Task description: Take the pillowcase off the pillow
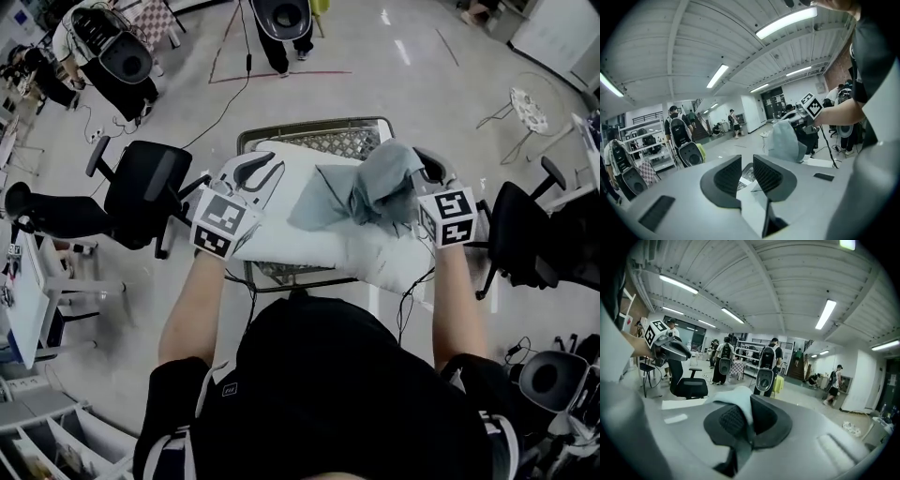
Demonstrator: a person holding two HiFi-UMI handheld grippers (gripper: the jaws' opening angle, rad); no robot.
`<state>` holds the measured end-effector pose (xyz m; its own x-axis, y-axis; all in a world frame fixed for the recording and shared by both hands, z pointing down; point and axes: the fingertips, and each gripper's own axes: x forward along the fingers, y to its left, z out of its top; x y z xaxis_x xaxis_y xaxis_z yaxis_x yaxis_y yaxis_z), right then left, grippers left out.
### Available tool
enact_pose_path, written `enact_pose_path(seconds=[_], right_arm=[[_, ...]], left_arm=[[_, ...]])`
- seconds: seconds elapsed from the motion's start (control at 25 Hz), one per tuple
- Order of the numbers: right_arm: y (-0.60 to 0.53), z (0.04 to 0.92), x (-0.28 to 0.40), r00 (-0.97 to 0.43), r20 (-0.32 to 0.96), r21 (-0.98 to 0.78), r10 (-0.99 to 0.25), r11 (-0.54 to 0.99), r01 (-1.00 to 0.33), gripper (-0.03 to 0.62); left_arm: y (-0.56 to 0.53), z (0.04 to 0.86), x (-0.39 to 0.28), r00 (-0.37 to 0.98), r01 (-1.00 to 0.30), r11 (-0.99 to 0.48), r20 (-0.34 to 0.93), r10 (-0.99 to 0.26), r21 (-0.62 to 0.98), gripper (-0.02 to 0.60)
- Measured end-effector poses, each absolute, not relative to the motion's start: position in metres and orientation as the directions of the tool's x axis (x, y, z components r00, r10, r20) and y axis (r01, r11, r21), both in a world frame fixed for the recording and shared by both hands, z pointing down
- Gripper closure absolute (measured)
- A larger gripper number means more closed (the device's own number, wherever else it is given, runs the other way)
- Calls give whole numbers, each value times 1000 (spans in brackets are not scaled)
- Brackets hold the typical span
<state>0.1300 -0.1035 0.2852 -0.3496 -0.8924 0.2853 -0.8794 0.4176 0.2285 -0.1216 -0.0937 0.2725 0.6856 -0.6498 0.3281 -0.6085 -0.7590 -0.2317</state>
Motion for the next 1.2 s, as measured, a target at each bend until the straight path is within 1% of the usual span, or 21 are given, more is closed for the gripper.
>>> enact_pose_path(seconds=[0.2, 0.36, 0.4, 0.52, 0.6, 0.72, 0.96, 1.08, 1.2], right_arm=[[-96, 370, 101, -337, 440, 182, -833, 450, -874, 572], [-85, 429, 77, -309, 563, 169, -767, 473, -865, 549], [-82, 444, 72, -298, 601, 165, -742, 480, -862, 532], [-63, 486, 70, -246, 730, 173, -637, 521, -836, 442], [-44, 497, 74, -226, 773, 178, -593, 545, -820, 425], [-26, 482, 92, -228, 768, 163, -598, 528, -834, 414], [-26, 427, 136, -226, 676, 168, -702, 445, -880, 414], [-38, 398, 145, -278, 603, 125, -748, 432, -893, 414], [-49, 372, 139, -363, 530, 76, -766, 469, -880, 414]], left_arm=[[-99, 315, -125, 708, -594, -788, 359, -608, -163, 503], [-101, 358, -142, 717, -583, -805, 396, -574, -112, 505], [-101, 366, -144, 720, -584, -807, 402, -566, -92, 506], [-100, 380, -148, 735, -590, -807, 405, -544, -12, 511], [-96, 386, -148, 744, -585, -811, 409, -528, 19, 515], [-94, 387, -145, 752, -568, -823, 417, -510, 18, 517], [-98, 369, -133, 746, -577, -817, 396, -535, -18, 518], [-98, 357, -121, 735, -596, -803, 386, -558, -25, 520], [-97, 346, -112, 712, -640, -769, 370, -597, -10, 526]])
